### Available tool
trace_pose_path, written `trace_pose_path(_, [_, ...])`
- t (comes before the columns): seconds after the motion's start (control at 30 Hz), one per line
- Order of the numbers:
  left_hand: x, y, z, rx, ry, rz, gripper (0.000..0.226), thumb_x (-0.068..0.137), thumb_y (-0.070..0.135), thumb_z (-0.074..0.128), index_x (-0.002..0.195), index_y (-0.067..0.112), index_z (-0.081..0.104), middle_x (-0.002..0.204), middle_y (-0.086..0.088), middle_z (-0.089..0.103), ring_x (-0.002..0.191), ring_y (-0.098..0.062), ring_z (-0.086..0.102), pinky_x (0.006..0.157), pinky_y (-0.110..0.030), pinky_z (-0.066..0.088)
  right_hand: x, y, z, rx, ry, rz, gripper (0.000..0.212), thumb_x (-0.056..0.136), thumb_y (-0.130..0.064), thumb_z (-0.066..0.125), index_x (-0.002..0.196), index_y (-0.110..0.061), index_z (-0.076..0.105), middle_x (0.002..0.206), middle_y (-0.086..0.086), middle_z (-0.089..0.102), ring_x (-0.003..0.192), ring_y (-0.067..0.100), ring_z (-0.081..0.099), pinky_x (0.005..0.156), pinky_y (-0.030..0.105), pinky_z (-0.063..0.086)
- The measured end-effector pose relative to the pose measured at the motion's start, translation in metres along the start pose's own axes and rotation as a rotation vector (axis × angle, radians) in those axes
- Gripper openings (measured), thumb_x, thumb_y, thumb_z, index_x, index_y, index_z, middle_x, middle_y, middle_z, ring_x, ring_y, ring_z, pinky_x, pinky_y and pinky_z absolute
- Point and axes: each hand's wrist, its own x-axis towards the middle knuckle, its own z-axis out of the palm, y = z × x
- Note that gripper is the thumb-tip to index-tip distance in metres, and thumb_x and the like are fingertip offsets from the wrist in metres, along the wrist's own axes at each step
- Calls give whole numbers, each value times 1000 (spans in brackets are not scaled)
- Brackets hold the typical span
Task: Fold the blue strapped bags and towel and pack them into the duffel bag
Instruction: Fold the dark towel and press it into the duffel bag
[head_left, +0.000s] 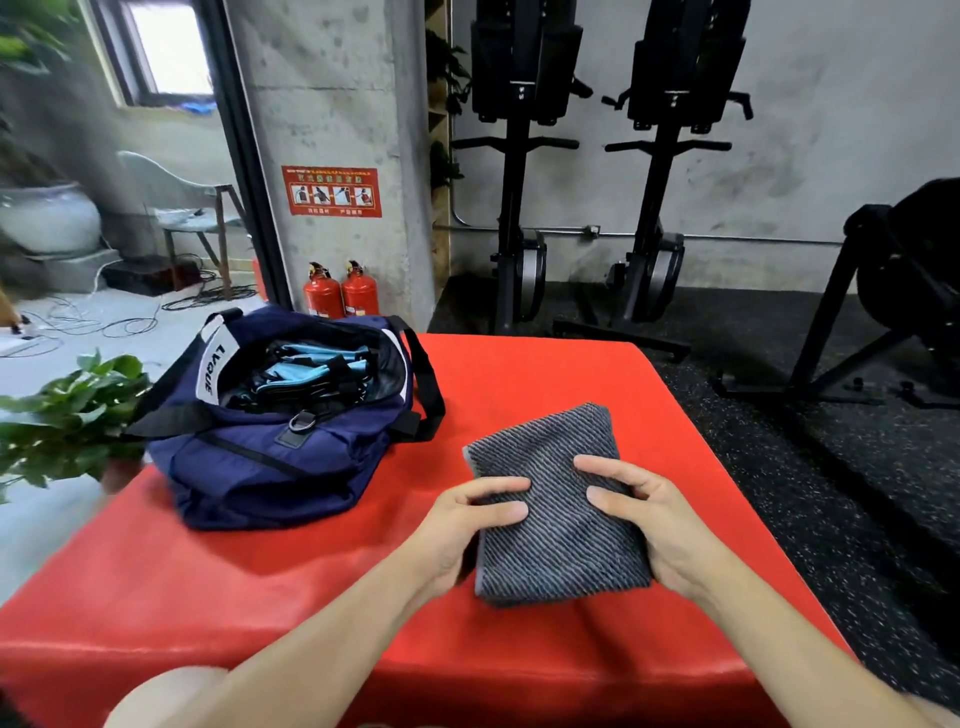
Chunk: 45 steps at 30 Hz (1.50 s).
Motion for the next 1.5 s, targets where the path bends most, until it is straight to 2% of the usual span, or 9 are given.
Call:
trace_pose_path(0.2, [-16,45,-13,72,158,179,31,74,-7,78,103,3,76,108,-14,75,98,-29,72,83,-37,59,22,-19,33,-42,-21,-28,35,84,7,66,112,-11,75,113,9,74,100,21,72,76,26,59])
trace_pose_path(0.37, [-25,101,-61,326,291,367,22,85,3,76,98,20,79,102,0,77,96,-17,72,81,-29,58,64,-36,100,-123,-93,-101,34,85,4,68,109,-18,77,113,4,75,103,21,70,83,28,56])
trace_pose_path(0.5, [-14,155,-126,764,449,477,30,90,17,72,105,44,73,118,16,68,113,-6,62,100,-29,48,116,-38,172,-184,-108,-153,33,91,3,64,108,-23,75,113,2,73,100,16,69,85,29,56])
trace_pose_path(0.63, [12,212,-177,961,534,480,29,95,17,66,112,40,70,127,11,61,121,-6,54,109,-30,40,174,-35,236,-204,-51,-236,32,92,2,62,102,-27,71,113,4,71,102,20,68,94,39,56])
trace_pose_path(0.8, [66,245,-230,1064,574,360,27,98,15,60,115,32,71,121,8,66,109,-11,61,89,-20,46,242,-33,288,148,-72,57,26,97,5,53,114,-9,66,105,17,71,81,26,71,62,33,59])
trace_pose_path(0.87, [84,237,-252,1112,591,304,27,98,13,60,116,29,72,123,5,66,113,-14,61,89,-19,41,264,-16,294,119,-75,93,24,96,5,55,112,-8,66,104,18,70,80,24,71,60,30,58])
trace_pose_path(1.07, [102,192,-302,1411,566,132,30,101,14,54,124,27,69,135,-9,58,125,-25,53,106,-30,35,294,43,292,-499,-62,7,22,90,-25,73,109,-18,64,104,0,68,98,21,65,91,35,52])
trace_pose_path(1.37, [83,197,-300,1405,602,166,20,98,36,58,117,27,58,116,-2,56,114,-25,56,86,-24,32,280,41,280,-950,19,-75,90,88,-79,37,145,-10,39,149,16,45,135,34,45,111,43,36])
trace_pose_path(1.5, [61,217,-288,1322,636,150,81,72,75,69,127,22,41,115,5,51,108,-15,51,88,-30,37,260,13,275,-1150,79,-301,88,77,-91,33,113,-12,51,123,12,59,112,32,56,95,43,46])
